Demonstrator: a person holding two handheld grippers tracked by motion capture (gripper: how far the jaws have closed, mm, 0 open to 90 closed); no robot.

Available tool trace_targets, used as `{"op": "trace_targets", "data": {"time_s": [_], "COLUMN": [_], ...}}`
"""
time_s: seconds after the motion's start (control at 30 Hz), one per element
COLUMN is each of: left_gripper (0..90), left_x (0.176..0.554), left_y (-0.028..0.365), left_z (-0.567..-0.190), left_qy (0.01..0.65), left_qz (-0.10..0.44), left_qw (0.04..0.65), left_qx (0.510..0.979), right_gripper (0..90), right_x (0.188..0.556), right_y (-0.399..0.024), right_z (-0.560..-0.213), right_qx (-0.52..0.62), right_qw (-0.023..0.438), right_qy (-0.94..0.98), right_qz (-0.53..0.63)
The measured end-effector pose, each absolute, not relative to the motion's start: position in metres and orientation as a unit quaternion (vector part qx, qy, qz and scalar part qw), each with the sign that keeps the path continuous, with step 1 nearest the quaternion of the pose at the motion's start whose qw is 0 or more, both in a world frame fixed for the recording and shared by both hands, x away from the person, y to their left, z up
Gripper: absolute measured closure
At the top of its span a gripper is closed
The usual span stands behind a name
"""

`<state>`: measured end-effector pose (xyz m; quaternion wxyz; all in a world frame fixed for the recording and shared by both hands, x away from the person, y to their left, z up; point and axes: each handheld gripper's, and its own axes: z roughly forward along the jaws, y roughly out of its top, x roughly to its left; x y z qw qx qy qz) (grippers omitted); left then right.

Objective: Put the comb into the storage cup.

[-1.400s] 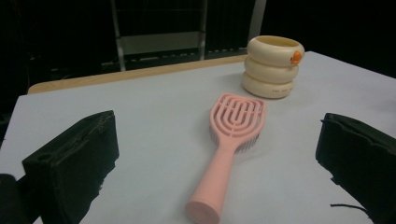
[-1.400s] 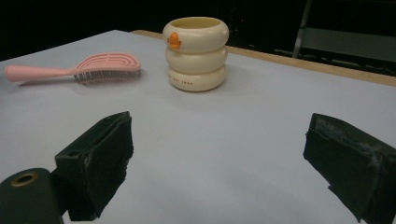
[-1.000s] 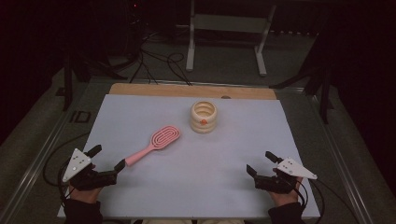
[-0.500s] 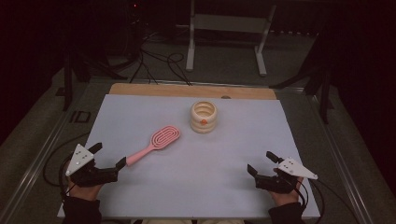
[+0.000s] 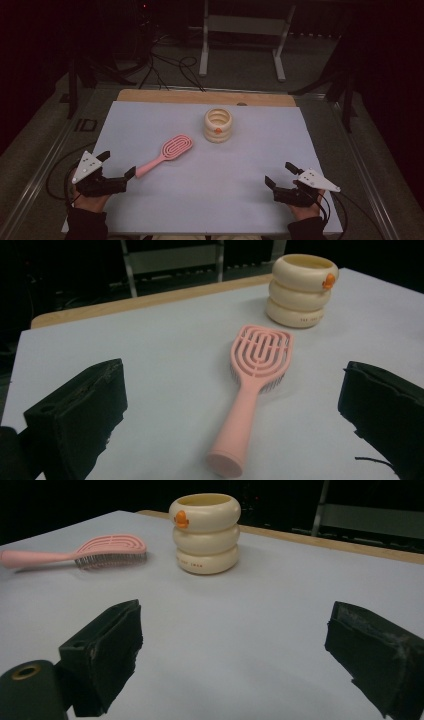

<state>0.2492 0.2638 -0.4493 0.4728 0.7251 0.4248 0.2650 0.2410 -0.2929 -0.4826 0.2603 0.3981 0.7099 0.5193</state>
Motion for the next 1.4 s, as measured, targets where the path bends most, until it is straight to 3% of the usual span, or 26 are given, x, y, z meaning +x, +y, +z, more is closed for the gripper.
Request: {"op": "trace_targets", "data": {"time_s": [1.4], "left_gripper": [0.2], "left_x": [0.294], "left_y": [0.233], "left_z": [-0.448], "left_qy": [0.397], "left_qz": [0.224], "left_qw": [0.410], "left_qx": [0.790], "right_gripper": [7.9], "right_x": [0.241], "right_y": [-0.293], "right_z": [-0.484], "right_qx": [0.399], "right_qw": [0.258], "right_qy": [0.713], "right_qz": [0.515]}}
